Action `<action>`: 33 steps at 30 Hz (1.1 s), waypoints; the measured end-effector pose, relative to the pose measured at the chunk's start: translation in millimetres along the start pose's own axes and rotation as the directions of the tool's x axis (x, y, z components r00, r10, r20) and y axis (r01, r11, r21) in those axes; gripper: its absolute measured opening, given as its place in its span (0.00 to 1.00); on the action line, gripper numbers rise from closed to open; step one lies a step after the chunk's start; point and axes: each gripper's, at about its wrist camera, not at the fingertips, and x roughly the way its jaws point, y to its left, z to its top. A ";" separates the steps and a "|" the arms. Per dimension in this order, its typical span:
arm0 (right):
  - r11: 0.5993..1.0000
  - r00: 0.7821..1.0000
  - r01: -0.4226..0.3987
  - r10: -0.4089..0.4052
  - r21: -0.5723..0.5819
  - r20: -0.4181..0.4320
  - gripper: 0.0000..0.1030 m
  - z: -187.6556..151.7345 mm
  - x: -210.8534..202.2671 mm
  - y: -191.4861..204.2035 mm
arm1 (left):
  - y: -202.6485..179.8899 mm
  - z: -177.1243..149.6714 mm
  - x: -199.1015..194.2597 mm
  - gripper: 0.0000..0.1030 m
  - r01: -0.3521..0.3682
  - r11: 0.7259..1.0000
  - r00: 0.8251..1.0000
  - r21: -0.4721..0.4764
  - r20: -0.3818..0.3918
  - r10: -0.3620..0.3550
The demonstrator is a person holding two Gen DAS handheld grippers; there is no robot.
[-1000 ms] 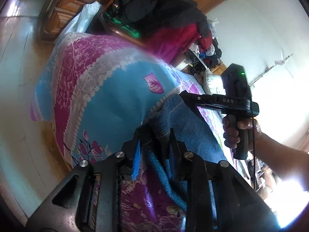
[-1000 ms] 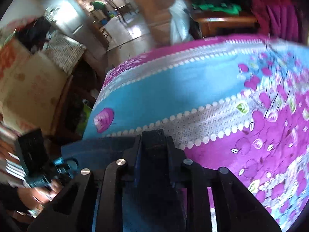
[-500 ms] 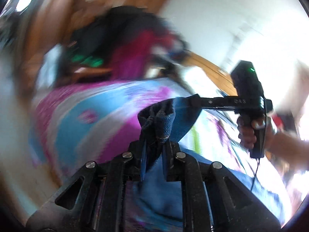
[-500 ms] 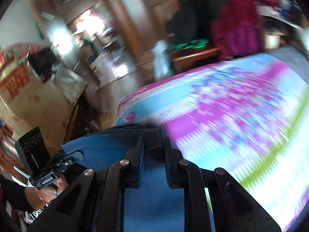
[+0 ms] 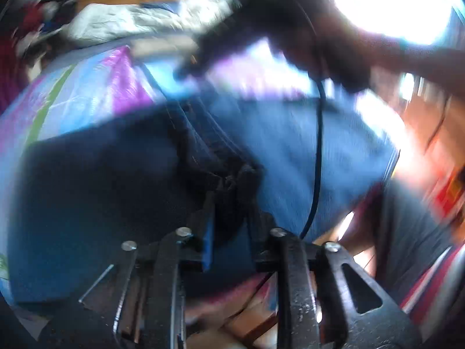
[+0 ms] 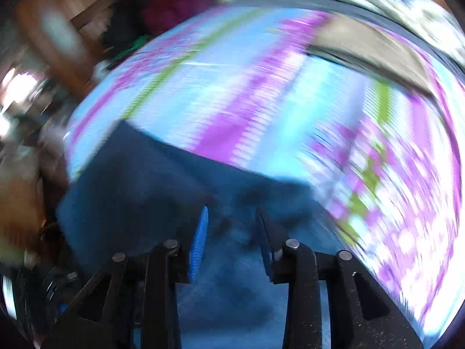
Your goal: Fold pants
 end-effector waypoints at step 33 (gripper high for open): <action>0.998 0.991 -0.017 0.009 0.059 0.135 0.34 -46.0 15.8 69.7 | 109.8 -18.1 -21.6 0.45 0.109 0.872 0.989 -0.478 0.144 -0.045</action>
